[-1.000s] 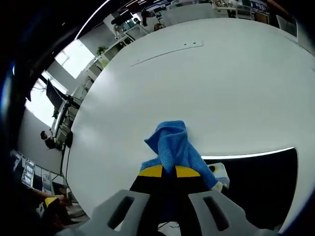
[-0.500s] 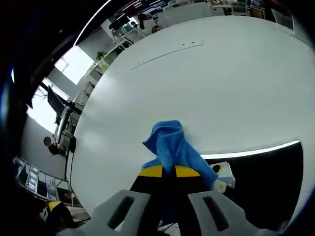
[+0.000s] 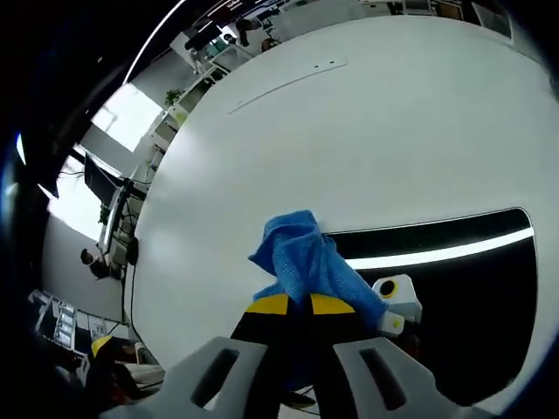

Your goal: Wipe the mirror surface with the cleaning cloth until all visible marks leave the cleaned area.

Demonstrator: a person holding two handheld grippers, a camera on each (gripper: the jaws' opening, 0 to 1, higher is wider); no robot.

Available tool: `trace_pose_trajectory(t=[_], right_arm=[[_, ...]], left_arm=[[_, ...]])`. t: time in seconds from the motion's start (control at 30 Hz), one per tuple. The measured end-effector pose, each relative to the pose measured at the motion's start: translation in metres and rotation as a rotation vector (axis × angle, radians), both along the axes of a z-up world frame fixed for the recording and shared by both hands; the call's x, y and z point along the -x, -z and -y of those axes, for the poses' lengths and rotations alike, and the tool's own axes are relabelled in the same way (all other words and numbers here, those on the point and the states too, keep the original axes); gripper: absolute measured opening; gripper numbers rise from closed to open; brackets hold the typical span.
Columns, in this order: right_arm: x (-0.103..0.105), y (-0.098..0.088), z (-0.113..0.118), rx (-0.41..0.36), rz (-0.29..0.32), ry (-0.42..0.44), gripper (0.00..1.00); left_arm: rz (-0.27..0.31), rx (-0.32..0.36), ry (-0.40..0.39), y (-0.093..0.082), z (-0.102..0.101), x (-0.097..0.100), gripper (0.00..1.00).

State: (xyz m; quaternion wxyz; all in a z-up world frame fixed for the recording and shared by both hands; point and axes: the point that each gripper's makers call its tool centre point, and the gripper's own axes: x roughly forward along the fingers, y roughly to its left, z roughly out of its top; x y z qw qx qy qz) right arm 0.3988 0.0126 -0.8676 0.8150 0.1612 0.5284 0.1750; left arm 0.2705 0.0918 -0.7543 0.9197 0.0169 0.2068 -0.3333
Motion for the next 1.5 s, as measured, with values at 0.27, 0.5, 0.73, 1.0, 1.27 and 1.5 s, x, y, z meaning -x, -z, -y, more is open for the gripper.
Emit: trace_pose_trajectory(t=[0.27,0.5,0.73,1.0,1.27,1.5], right_arm=[[0.013,0.000,-0.002,0.005,-0.015,-0.023,0.01],[0.020,-0.001,-0.004,0.021,-0.024,-0.046,0.01],[0.023,-0.002,-0.004,0.038,-0.009,-0.063,0.01],[0.026,-0.002,-0.004,0.023,-0.015,-0.065,0.01],[0.024,-0.001,-0.002,0.037,0.002,-0.100,0.01],[0.024,0.000,0.003,0.050,0.011,-0.113,0.01]], left_arm=[[0.001,0.001,-0.005,0.000,-0.001,-0.001,0.99],[0.006,0.001,-0.010,-0.001,-0.001,-0.001,0.99],[0.038,-0.003,-0.004,-0.004,0.001,-0.001,0.99],[0.001,0.000,0.002,0.000,0.002,0.001,0.99],[0.015,0.002,-0.001,-0.001,0.002,-0.001,0.99],[0.017,0.001,-0.003,-0.002,0.002,-0.001,0.99]])
